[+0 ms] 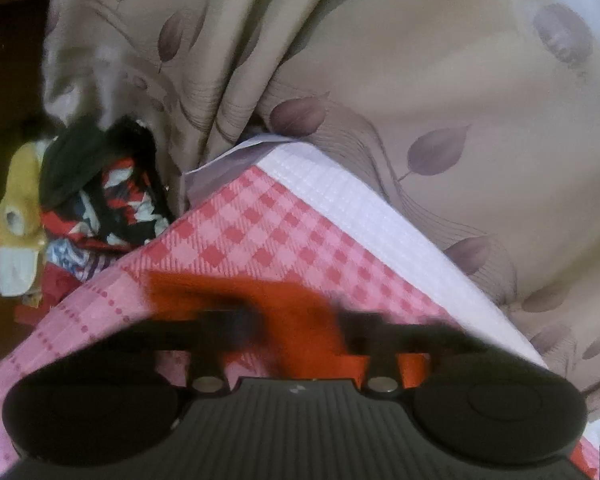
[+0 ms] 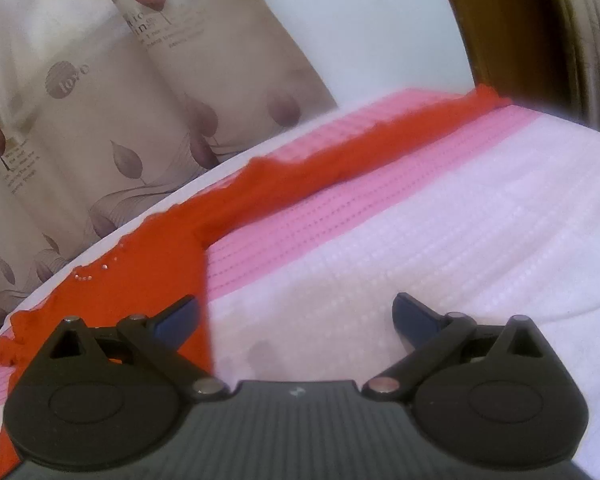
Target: Fold small clothes
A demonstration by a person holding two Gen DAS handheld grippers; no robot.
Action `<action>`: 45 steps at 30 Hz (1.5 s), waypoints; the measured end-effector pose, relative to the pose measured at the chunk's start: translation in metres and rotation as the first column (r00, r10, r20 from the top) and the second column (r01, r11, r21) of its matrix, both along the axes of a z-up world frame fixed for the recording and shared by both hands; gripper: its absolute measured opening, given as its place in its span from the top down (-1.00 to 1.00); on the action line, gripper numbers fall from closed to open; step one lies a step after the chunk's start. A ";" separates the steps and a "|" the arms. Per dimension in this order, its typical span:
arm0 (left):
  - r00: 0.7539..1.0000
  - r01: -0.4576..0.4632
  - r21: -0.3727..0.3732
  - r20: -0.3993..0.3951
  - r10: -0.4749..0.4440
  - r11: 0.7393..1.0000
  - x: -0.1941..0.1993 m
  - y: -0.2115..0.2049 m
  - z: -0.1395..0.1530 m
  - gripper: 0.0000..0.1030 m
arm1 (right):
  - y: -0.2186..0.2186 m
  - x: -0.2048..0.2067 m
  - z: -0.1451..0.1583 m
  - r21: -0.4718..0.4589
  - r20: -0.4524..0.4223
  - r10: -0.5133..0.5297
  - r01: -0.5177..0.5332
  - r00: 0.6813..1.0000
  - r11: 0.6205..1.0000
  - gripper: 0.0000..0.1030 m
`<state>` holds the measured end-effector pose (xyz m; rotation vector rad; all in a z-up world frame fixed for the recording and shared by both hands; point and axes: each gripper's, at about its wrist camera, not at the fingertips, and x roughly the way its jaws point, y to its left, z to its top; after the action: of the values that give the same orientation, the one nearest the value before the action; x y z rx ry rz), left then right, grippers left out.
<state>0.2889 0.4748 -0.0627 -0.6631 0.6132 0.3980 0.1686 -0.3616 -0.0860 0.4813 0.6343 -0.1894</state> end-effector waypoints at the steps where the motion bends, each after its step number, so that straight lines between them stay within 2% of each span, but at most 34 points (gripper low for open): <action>1: 1.000 -0.015 0.003 0.002 0.015 1.000 0.002 0.001 0.000 0.95 | 0.000 0.000 0.000 -0.006 -0.003 0.001 -0.001 1.000 1.000 -1.00; 4: 0.993 -0.048 0.126 0.116 0.033 0.991 -0.006 -0.009 0.026 0.95 | 0.005 0.000 0.000 -0.034 -0.014 0.002 -0.002 1.000 0.999 -1.00; 6: 0.974 -0.035 0.231 0.225 -0.018 0.972 -0.023 -0.022 0.050 0.95 | 0.007 0.002 -0.001 -0.043 -0.019 0.004 -0.004 1.000 0.999 -1.00; 7: 0.967 -0.028 0.280 0.249 -0.045 0.959 -0.032 -0.029 0.056 0.95 | 0.007 0.002 -0.001 -0.043 -0.019 0.004 -0.005 1.000 0.999 -1.00; 8: 0.967 -0.023 0.315 0.250 -0.059 0.949 -0.040 -0.033 0.058 0.95 | 0.007 0.002 -0.001 -0.042 -0.017 0.004 -0.004 1.000 0.999 -1.00; 11: 0.976 -0.016 0.324 0.210 -0.055 0.946 -0.064 -0.031 0.038 0.87 | 0.007 0.001 -0.002 -0.039 -0.011 0.002 -0.002 1.000 0.999 -1.00; 12: 0.987 -0.047 0.343 0.162 -0.010 0.938 -0.070 -0.029 0.026 0.62 | 0.006 0.000 -0.002 -0.036 -0.008 0.002 -0.002 1.000 0.999 -1.00; 13: 0.992 -0.081 0.327 0.121 0.044 0.941 -0.076 -0.024 0.015 0.43 | 0.006 -0.001 -0.002 -0.031 -0.003 0.001 -0.001 1.000 1.000 -1.00; 14: 0.989 -0.135 0.281 0.089 0.114 0.950 -0.086 -0.017 0.002 0.36 | 0.005 -0.001 -0.002 -0.024 0.000 0.000 0.000 1.000 1.000 -1.00; 16: 0.975 -0.212 0.209 0.114 0.191 0.955 -0.109 -0.009 -0.011 0.33 | 0.004 -0.002 -0.002 -0.017 0.002 -0.001 0.002 1.000 1.000 -1.00; 17: 0.963 -0.260 0.208 0.125 0.238 0.943 -0.121 -0.009 -0.013 0.28 | 0.004 -0.003 -0.002 -0.016 0.002 -0.001 0.001 1.000 1.000 -1.00; 18: 0.957 -0.284 0.218 0.129 0.261 0.934 -0.129 -0.012 -0.013 0.13 | 0.005 -0.003 -0.002 -0.017 0.001 0.000 0.000 1.000 1.000 -1.00; 21: 0.942 -0.328 0.250 0.161 0.294 0.911 -0.146 -0.030 0.000 -0.09 | 0.006 -0.004 -0.001 -0.017 0.001 -0.001 0.001 1.000 1.000 -1.00; 23: 0.950 -0.304 0.310 0.173 0.261 0.901 -0.150 -0.054 0.013 -0.24 | 0.006 -0.006 0.000 -0.006 0.003 -0.007 0.007 1.000 1.000 -1.00; 25: 0.966 -0.237 0.331 0.179 0.185 0.914 -0.152 -0.084 0.024 -0.60 | 0.003 -0.007 0.002 0.040 0.008 -0.013 0.013 1.000 0.999 -1.00; 26: 0.972 -0.194 0.328 0.190 0.137 0.924 -0.151 -0.103 0.027 -0.66 | -0.002 -0.007 0.004 0.079 0.019 -0.016 0.014 1.000 0.997 -1.00; 28: 0.977 -0.115 0.316 0.205 0.051 0.942 -0.145 -0.139 0.027 -0.68 | -0.016 -0.005 0.006 0.164 0.047 -0.030 0.021 0.998 0.986 -1.00; 32: 0.980 0.032 0.247 0.182 -0.079 0.968 -0.124 -0.193 0.011 -0.68 | -0.059 0.006 0.010 0.243 0.091 -0.083 0.059 0.992 0.968 -0.99; 35: 0.979 0.082 0.215 0.165 -0.119 0.973 -0.109 -0.223 -0.006 -0.68 | -0.099 0.024 0.009 0.240 0.091 -0.136 0.111 0.987 0.964 -0.98; 36: 0.981 0.089 0.207 0.154 -0.122 0.974 -0.104 -0.231 -0.012 -0.68 | -0.113 0.030 0.007 0.254 0.084 -0.164 0.138 0.983 0.957 -0.91; 39: 0.982 0.091 0.182 0.147 -0.119 0.979 -0.098 -0.242 -0.031 -0.67 | -0.165 0.046 -0.006 0.359 0.058 -0.255 0.218 0.965 0.908 -0.86; 41: 0.978 0.096 0.186 0.167 -0.128 0.978 -0.096 -0.244 -0.032 -0.69 | -0.201 0.056 -0.013 0.425 0.042 -0.315 0.268 0.948 0.864 -0.81; 43: 0.978 0.082 0.186 0.174 -0.115 0.979 -0.100 -0.245 -0.034 -0.88 | -0.226 0.070 -0.014 0.462 0.015 -0.321 0.278 0.947 0.842 -0.81; 45: 0.981 0.073 0.163 0.164 -0.100 0.984 -0.095 -0.241 -0.039 -0.88 | -0.243 0.086 -0.014 0.477 -0.019 -0.320 0.290 0.947 0.830 -0.81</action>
<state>0.1942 0.2341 -0.1014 -0.5123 0.4401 0.3000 0.2550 -0.6050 -0.0997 1.0660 0.5371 -0.3236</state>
